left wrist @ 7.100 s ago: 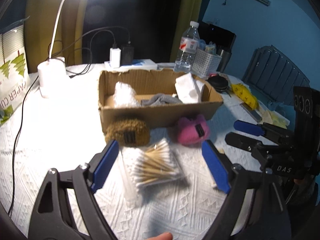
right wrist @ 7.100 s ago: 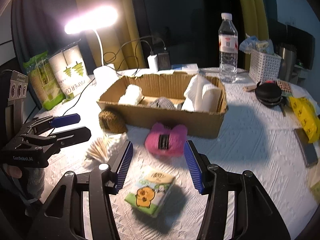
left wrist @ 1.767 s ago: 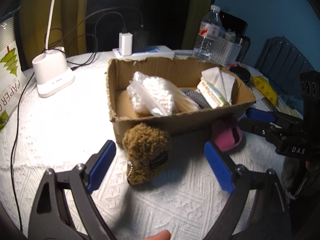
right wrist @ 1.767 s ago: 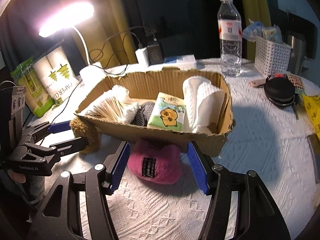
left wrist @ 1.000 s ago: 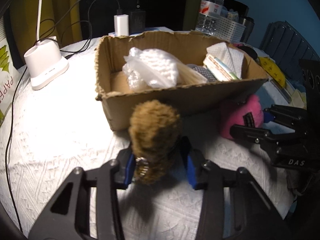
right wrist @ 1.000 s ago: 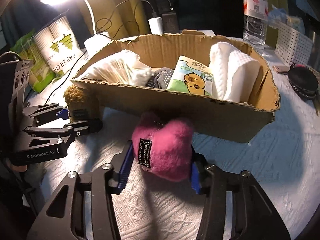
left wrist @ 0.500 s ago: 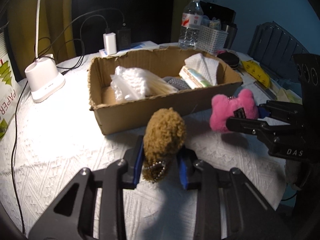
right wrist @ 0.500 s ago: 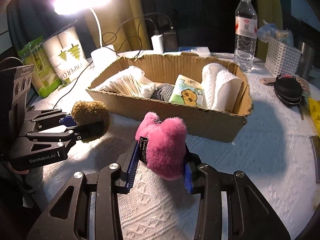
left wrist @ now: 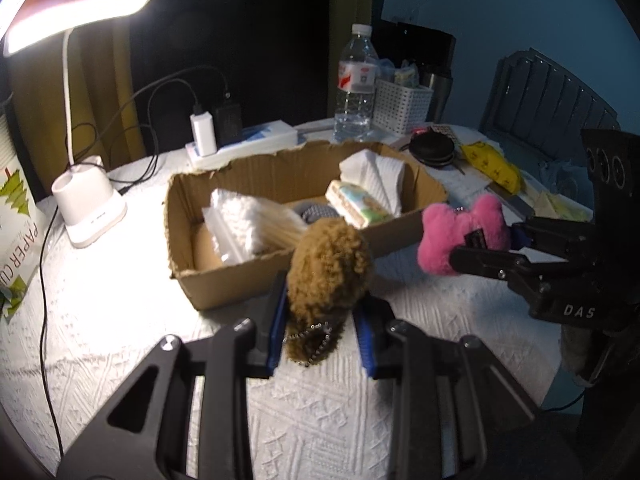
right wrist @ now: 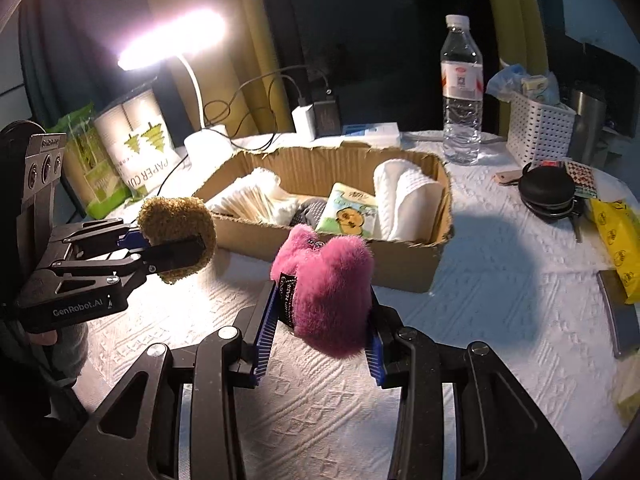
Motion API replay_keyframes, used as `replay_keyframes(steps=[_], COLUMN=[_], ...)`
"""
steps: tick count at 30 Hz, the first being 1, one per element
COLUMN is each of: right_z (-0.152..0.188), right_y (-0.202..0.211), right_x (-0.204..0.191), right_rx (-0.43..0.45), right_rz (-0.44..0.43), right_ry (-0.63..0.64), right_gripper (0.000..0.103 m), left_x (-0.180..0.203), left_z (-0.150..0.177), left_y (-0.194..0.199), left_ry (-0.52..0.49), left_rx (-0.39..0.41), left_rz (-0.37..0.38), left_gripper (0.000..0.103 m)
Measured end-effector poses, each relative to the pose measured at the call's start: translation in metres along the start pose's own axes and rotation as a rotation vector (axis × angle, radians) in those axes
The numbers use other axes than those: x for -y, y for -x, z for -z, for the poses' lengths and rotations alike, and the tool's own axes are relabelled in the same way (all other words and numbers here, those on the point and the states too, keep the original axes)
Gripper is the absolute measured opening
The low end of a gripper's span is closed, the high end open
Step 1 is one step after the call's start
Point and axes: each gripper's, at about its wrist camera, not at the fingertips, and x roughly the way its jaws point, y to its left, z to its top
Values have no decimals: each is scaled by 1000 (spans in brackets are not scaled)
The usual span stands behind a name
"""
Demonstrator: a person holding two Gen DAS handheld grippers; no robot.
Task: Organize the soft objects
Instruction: 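Drop the brown plush into the box with the left gripper while the right gripper drops the pink plush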
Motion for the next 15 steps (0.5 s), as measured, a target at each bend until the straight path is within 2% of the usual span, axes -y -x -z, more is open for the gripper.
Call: replay_keyframes(steps=[15], right_z=[-11], right_y=[19], right_x=[47], right_rx=[99], right_rz=[-19], right_ry=[-65], right_gripper=[41], left_x=[23], left_z=[-52], left_y=[-6], left_ry=[-37], left_rx=[71], left_rz=[-44], left_gripper=[31])
